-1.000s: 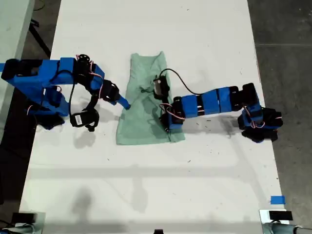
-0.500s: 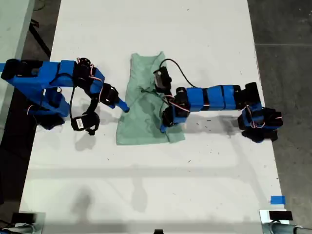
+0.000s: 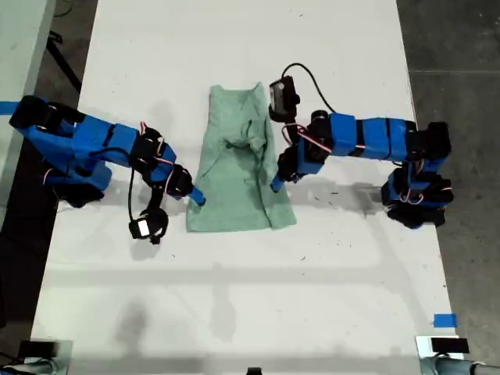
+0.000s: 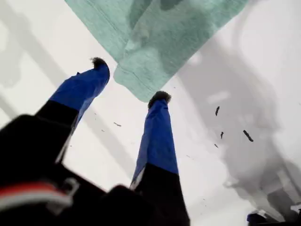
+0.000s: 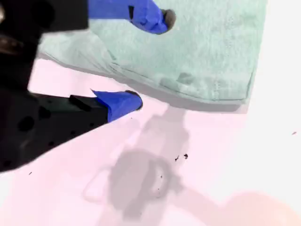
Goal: Fold t-shirt
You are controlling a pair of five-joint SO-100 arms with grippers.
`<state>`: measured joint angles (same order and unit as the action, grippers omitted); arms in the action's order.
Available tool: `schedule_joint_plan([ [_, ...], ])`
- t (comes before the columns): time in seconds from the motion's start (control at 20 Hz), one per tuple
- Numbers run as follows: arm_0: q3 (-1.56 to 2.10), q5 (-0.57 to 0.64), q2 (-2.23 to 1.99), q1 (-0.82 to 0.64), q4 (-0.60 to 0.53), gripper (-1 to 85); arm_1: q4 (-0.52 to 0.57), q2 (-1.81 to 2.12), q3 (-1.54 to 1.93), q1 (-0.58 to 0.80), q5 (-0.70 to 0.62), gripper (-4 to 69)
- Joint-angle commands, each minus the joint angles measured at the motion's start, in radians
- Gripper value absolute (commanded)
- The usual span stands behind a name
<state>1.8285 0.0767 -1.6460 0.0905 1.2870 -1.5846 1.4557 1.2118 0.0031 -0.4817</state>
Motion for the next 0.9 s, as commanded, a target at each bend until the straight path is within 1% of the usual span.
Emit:
schedule_joint_plan([
  [0.0, -0.008, -0.031, 0.052, 0.021, -0.078, 28.0, -0.008, 0.098, 0.002, 0.021, -0.018, 22.1],
  [0.1, -0.008, -0.043, 0.141, 0.015, -0.137, 28.0, -0.008, 0.117, 0.017, 0.025, -0.02, 21.7],
  [0.25, -0.02, -0.089, 0.23, -0.008, -0.158, 26.4, -0.006, 0.14, 0.046, 0.023, -0.014, 21.5],
  [0.3, -0.02, -0.089, 0.233, -0.015, -0.158, 23.6, -0.003, 0.147, 0.058, 0.023, -0.012, 21.3],
  [0.35, -0.017, -0.091, 0.233, -0.025, -0.158, 19.0, 0.003, 0.152, 0.067, 0.023, -0.011, 21.1],
  [0.45, -0.014, -0.092, 0.233, -0.034, -0.156, 3.1, 0.014, 0.153, 0.081, 0.025, -0.012, 20.9],
  [0.5, -0.014, -0.092, 0.232, -0.034, -0.152, 0.0, 0.021, 0.153, 0.089, 0.025, -0.012, 20.8],
  [0.55, -0.015, -0.094, 0.216, -0.034, -0.138, 0.0, 0.031, 0.153, 0.098, 0.025, -0.014, 20.6],
  [0.7, 0.023, -0.098, 0.117, -0.041, -0.041, 0.0, 0.048, 0.152, 0.12, 0.023, -0.012, 20.2],
  [0.85, 0.067, -0.1, -0.018, -0.078, 0.103, 0.0, 0.054, 0.153, 0.132, 0.023, -0.015, 20.0],
])
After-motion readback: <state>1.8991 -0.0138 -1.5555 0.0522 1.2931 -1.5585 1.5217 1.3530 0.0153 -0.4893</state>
